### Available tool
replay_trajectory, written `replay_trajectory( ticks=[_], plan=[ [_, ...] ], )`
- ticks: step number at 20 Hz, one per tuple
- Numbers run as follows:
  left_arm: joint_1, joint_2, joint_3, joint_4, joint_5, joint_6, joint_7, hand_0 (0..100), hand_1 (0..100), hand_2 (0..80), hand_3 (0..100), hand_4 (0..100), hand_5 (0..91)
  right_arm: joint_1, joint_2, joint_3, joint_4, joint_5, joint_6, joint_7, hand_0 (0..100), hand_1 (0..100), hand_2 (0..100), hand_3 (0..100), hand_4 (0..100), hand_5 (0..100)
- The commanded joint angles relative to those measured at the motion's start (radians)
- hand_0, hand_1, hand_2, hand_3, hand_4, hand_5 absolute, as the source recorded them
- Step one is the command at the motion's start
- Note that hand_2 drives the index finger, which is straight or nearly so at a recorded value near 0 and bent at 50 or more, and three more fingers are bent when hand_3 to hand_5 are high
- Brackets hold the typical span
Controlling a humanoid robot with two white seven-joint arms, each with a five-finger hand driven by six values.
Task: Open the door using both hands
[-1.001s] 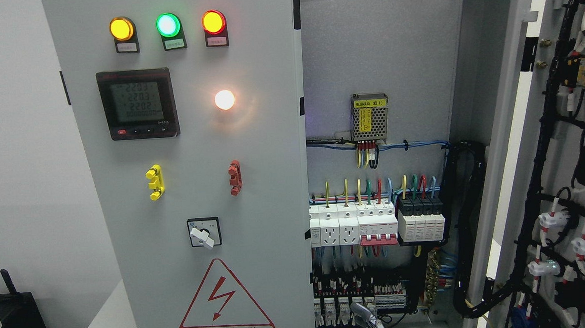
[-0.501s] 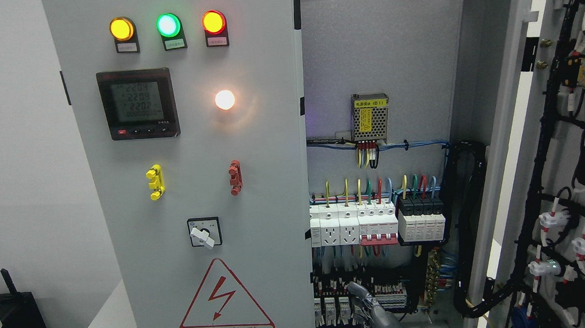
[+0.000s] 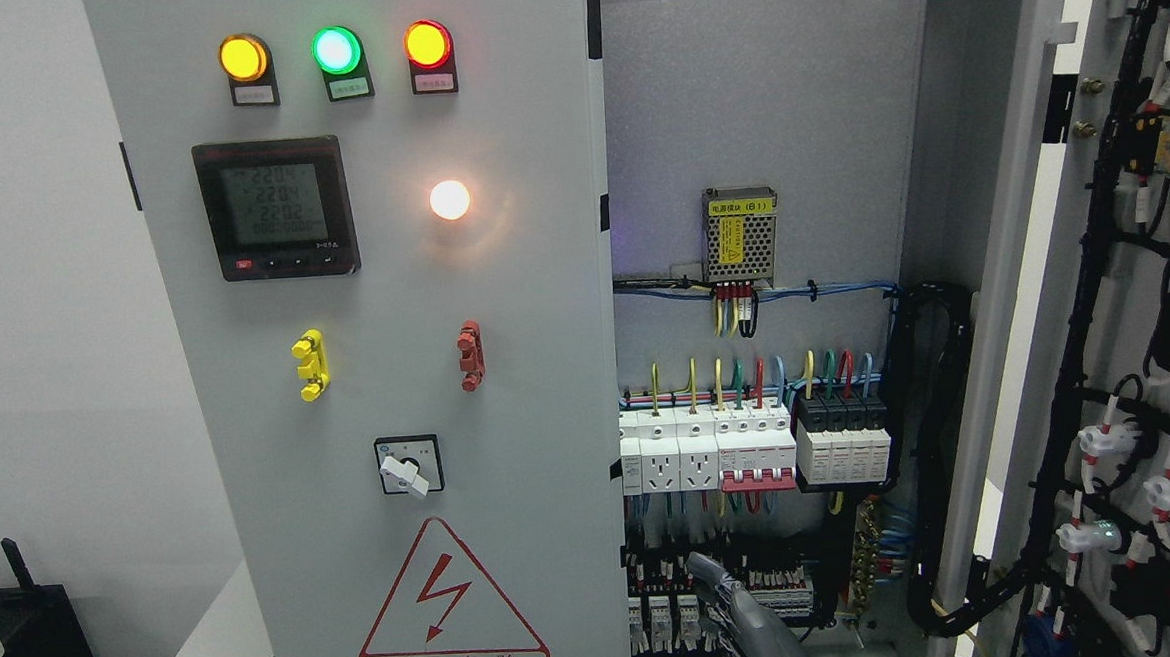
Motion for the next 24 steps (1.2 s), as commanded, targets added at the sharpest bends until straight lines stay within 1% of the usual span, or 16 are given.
replay_trajectory(
  ticks=[1,6,10,18,24],
  plan=[
    [0.000,0.000,0.000,0.000,0.000,0.000,0.000,0,0,0.0,0,3,0.0,-0.034,0.003,0.025,0.059,-0.002,0.001,0.001,0,0,0,0,0,0],
    [0.000,0.000,0.000,0.000,0.000,0.000,0.000,0,0,0.0,0,3,0.0,-0.051,0.018,0.046,0.077,-0.002,-0.001,0.001,0,0,0,0,0,0],
    [0.000,0.000,0.000,0.000,0.000,0.000,0.000,0,0,0.0,0,3,0.0,-0.062,0.018,0.058,0.094,0.000,0.001,-0.001,0,0,0,0,0,0],
    [0.000,0.000,0.000,0.000,0.000,0.000,0.000,0,0,0.0,0,3,0.0,-0.112,0.018,0.061,0.140,-0.005,0.001,0.001,0,0,0,0,0,0],
    [0.000,0.000,0.000,0.000,0.000,0.000,0.000,0,0,0.0,0,3,0.0,-0.132,0.018,0.087,0.145,-0.033,0.002,0.001,0,0,0,0,0,0]
  ],
)
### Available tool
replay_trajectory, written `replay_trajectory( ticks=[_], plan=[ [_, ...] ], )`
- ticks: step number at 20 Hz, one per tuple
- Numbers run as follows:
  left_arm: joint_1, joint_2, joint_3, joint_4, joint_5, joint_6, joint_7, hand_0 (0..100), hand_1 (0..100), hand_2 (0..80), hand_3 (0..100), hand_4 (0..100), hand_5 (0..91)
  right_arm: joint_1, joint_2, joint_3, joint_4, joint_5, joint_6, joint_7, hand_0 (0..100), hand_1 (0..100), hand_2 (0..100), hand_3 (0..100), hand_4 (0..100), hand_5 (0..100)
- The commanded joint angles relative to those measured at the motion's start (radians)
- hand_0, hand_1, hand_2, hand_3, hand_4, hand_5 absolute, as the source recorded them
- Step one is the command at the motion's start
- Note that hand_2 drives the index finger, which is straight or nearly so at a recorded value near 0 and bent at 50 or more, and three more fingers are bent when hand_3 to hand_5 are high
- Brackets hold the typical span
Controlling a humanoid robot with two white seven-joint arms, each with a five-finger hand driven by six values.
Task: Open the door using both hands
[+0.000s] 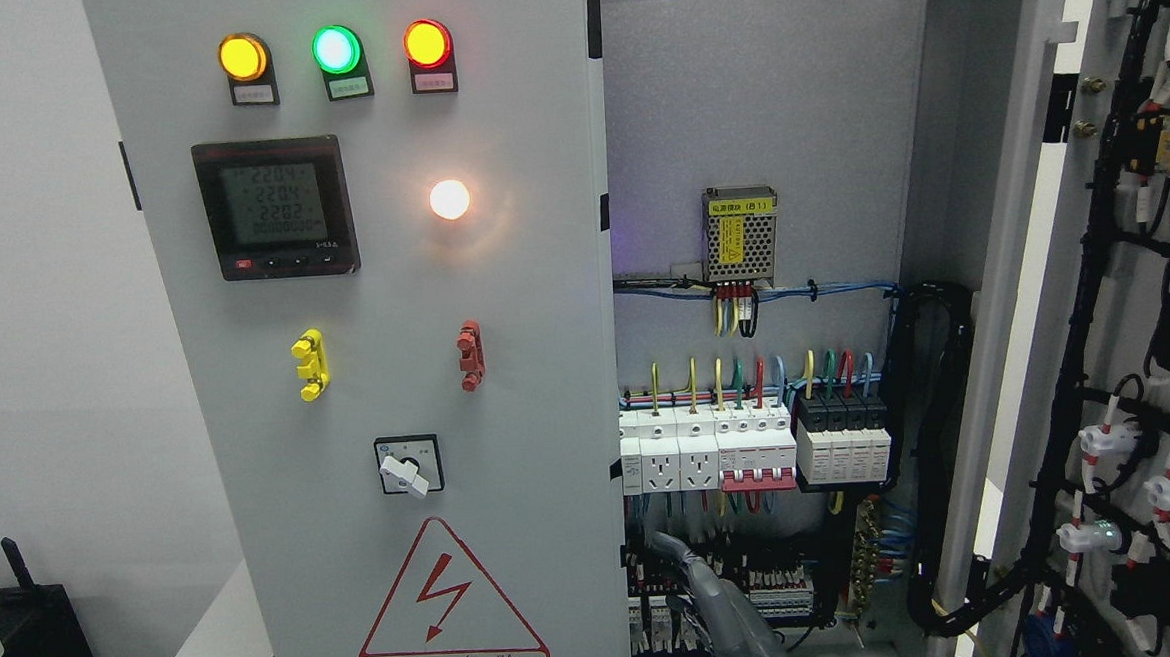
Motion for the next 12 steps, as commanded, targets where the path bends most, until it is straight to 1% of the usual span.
replay_trajectory(
  ticks=[1,9,12],
  plan=[
    [0.000,0.000,0.000,0.000,0.000,0.000,0.000,0,0,0.0,0,3,0.0,-0.023,0.003,0.032,0.037,-0.014,0.002,0.000,0,0,0,0,0,0],
    [0.000,0.000,0.000,0.000,0.000,0.000,0.000,0,0,0.0,0,3,0.0,-0.055,0.003,0.039,0.066,-0.031,0.002,0.000,0,0,0,0,0,0],
    [0.000,0.000,0.000,0.000,0.000,0.000,0.000,0,0,0.0,0,3,0.0,-0.061,0.003,0.042,0.068,-0.065,0.002,0.002,0,0,0,0,0,0]
  ],
)
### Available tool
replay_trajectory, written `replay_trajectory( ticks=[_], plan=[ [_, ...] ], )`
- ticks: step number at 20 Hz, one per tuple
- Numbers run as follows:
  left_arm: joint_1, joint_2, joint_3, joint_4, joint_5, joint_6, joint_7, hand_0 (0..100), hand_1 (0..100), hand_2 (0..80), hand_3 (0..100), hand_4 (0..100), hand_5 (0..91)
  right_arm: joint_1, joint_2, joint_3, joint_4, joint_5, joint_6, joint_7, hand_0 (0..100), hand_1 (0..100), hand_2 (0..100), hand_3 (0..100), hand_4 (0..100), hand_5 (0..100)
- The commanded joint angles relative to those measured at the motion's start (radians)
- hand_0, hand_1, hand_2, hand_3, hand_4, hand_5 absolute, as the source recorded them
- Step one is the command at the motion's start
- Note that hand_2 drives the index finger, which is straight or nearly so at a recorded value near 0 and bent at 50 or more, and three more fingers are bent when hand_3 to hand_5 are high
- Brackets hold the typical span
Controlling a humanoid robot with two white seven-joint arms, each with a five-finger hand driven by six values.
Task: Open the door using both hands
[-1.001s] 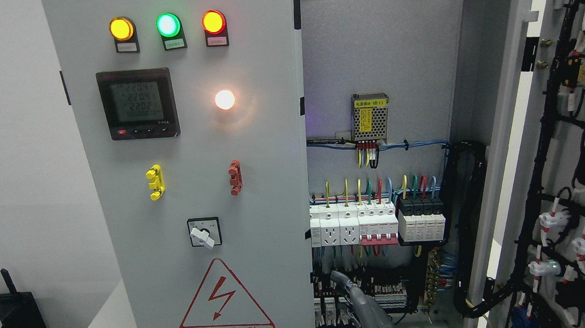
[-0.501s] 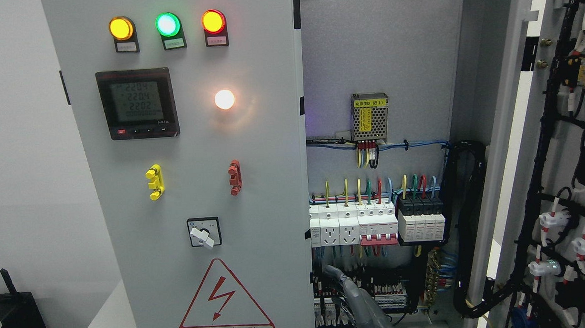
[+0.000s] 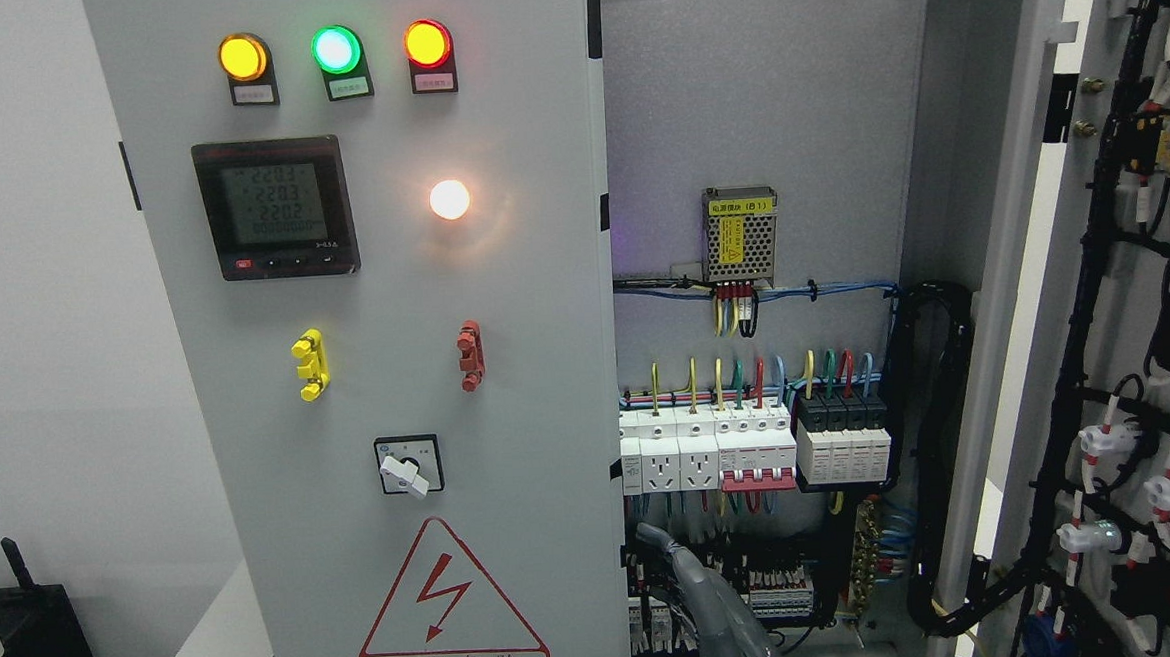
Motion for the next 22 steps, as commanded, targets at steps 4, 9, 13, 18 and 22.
replay_trajectory(
  ticks=[4,9,13,18,22],
  plan=[
    [0.000,0.000,0.000,0.000,0.000,0.000,0.000,0,0,0.0,0,3,0.0,-0.026,0.001,0.028,0.031,-0.035,0.000,0.002,0,0,0,0,0,0],
    [0.000,0.000,0.000,0.000,0.000,0.000,0.000,0,0,0.0,0,3,0.0,-0.039,0.001,0.042,0.031,-0.037,0.000,0.002,0,0,0,0,0,0],
    [0.000,0.000,0.000,0.000,0.000,0.000,0.000,0,0,0.0,0,3,0.0,-0.041,0.001,0.048,0.029,-0.052,0.000,0.002,0,0,0,0,0,0],
    [0.000,0.000,0.000,0.000,0.000,0.000,0.000,0,0,0.0,0,3,0.0,-0.047,-0.001,0.048,0.029,-0.058,-0.001,0.002,0,0,0,0,0,0],
    [0.000,0.000,0.000,0.000,0.000,0.000,0.000,0,0,0.0,0,3,0.0,-0.049,-0.008,0.047,0.031,-0.058,-0.003,0.003,0,0,0,0,0,0]
  ],
)
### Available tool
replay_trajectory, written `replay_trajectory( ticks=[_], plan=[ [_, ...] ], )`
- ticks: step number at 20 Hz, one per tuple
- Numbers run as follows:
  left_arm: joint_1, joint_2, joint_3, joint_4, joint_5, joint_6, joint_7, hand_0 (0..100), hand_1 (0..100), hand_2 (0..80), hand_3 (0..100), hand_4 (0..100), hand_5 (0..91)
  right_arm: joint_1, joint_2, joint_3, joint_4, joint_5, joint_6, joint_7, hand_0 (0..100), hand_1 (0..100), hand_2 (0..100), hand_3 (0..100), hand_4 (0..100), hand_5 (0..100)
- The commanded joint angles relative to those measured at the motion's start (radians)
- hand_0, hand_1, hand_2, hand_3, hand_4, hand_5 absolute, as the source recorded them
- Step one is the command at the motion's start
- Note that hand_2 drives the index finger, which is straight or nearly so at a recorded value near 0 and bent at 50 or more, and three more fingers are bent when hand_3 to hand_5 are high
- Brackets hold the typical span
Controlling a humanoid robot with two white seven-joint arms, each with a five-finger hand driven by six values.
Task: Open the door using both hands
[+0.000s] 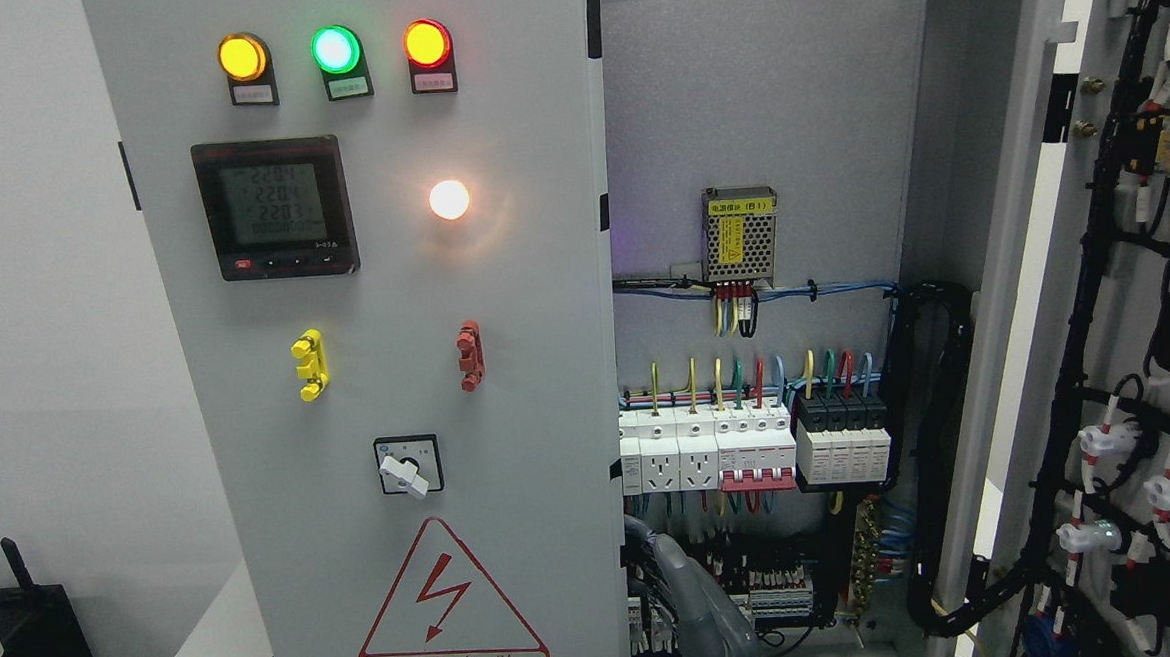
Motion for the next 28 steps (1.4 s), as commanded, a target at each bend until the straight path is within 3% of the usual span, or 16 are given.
replay_trajectory(
  ticks=[1,12,16,25,28],
  plan=[
    [0.000,0.000,0.000,0.000,0.000,0.000,0.000,0,0,0.0,0,3,0.0,-0.006,-0.009,0.009,0.008,-0.006,-0.003,0.002,0,0,0,0,0,0],
    [0.000,0.000,0.000,0.000,0.000,0.000,0.000,0,0,0.0,0,3,0.0,-0.041,-0.012,0.001,0.065,-0.007,-0.006,0.005,0,0,0,0,0,0],
    [0.000,0.000,0.000,0.000,0.000,0.000,0.000,0,0,0.0,0,3,0.0,-0.044,-0.012,-0.004,0.079,-0.007,-0.008,0.059,0,0,0,0,0,0],
    [0.000,0.000,0.000,0.000,0.000,0.000,0.000,0,0,0.0,0,3,0.0,-0.076,-0.015,-0.005,0.107,-0.049,-0.006,0.063,0,0,0,0,0,0],
    [0.000,0.000,0.000,0.000,0.000,0.000,0.000,0,0,0.0,0,3,0.0,-0.076,-0.017,-0.005,0.107,-0.056,-0.006,0.083,0,0,0,0,0,0]
  ],
)
